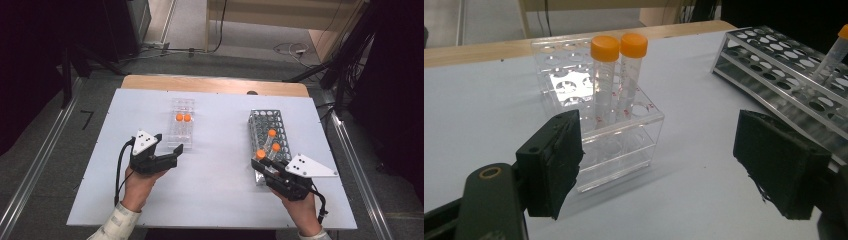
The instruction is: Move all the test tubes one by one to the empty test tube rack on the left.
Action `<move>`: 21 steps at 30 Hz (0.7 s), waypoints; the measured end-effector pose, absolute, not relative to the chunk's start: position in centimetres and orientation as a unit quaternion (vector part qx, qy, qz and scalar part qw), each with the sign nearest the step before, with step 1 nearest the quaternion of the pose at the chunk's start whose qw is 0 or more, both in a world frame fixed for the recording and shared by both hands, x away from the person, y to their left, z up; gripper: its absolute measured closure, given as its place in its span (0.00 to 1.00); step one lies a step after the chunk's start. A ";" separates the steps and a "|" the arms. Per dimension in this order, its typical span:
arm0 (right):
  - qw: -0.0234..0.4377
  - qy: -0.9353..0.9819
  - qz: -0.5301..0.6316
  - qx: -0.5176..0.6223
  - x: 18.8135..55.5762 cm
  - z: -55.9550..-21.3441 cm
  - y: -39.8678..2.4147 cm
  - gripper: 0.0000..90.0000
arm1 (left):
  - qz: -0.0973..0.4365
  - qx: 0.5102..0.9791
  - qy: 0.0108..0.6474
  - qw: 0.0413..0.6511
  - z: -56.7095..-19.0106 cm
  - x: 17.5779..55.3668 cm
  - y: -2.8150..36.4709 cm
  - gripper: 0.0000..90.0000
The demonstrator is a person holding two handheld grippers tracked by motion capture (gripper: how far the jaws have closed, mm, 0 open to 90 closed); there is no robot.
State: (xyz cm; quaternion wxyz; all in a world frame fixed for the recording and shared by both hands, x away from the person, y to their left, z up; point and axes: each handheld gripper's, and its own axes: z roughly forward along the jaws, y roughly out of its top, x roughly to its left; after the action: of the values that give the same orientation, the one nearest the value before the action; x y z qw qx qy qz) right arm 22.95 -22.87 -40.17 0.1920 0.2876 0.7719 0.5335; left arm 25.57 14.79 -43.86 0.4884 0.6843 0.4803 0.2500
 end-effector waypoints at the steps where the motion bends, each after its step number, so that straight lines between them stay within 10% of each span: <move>1: 0.191 0.773 0.533 0.286 23.0 -40.2 -22.6 0.80 | 0.250 0.685 0.480 0.488 -43.9 25.6 14.8 0.22; 21: 0.173 0.793 0.516 0.275 24.6 -41.8 -19.2 0.80 | 0.247 0.689 0.470 0.494 -43.6 25.2 14.3 0.22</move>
State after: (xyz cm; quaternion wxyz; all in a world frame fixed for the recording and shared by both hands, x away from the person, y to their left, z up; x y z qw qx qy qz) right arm 24.56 -19.20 -41.80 0.1727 0.2754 0.7926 0.5159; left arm 25.20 14.28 -43.62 0.4938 0.6888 0.4697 0.2472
